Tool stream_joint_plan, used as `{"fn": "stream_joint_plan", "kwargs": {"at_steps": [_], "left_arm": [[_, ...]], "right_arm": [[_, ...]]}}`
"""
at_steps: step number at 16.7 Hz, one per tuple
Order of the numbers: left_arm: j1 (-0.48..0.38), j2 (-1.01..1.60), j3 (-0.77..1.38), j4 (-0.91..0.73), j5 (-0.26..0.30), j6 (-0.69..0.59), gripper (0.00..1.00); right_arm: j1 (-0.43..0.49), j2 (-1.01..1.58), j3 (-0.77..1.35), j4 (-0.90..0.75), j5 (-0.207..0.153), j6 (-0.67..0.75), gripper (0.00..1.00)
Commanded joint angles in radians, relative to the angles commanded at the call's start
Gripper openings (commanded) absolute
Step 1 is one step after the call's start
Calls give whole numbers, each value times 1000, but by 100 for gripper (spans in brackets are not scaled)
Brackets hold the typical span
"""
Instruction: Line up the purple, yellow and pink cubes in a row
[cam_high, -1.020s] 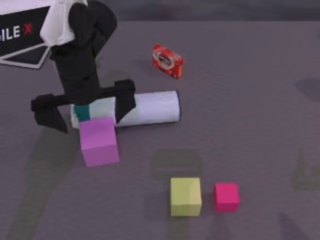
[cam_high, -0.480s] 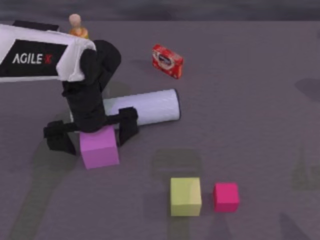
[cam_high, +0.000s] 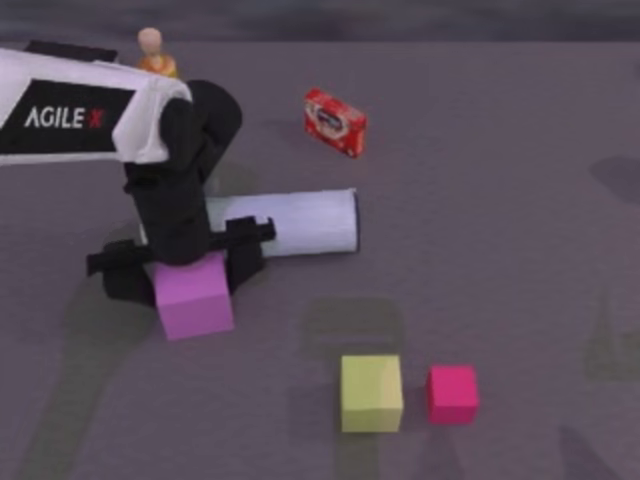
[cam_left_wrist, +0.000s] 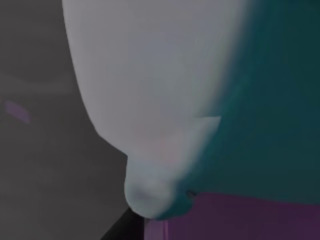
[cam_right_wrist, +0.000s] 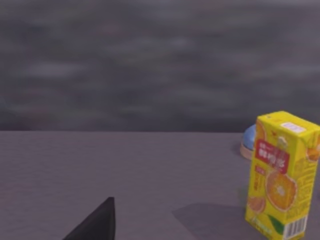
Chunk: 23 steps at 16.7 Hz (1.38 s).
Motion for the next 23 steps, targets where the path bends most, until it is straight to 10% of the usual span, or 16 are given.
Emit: {"fn": "stream_joint_plan", "kwargs": {"at_steps": [7, 23], "left_arm": [[0, 0, 0, 0, 0, 0, 2], [16, -79, 114, -202, -5, -1, 0]], "right_arm": [[0, 0, 0, 0, 0, 0, 100], [0, 0, 0, 0, 0, 0, 100]]}}
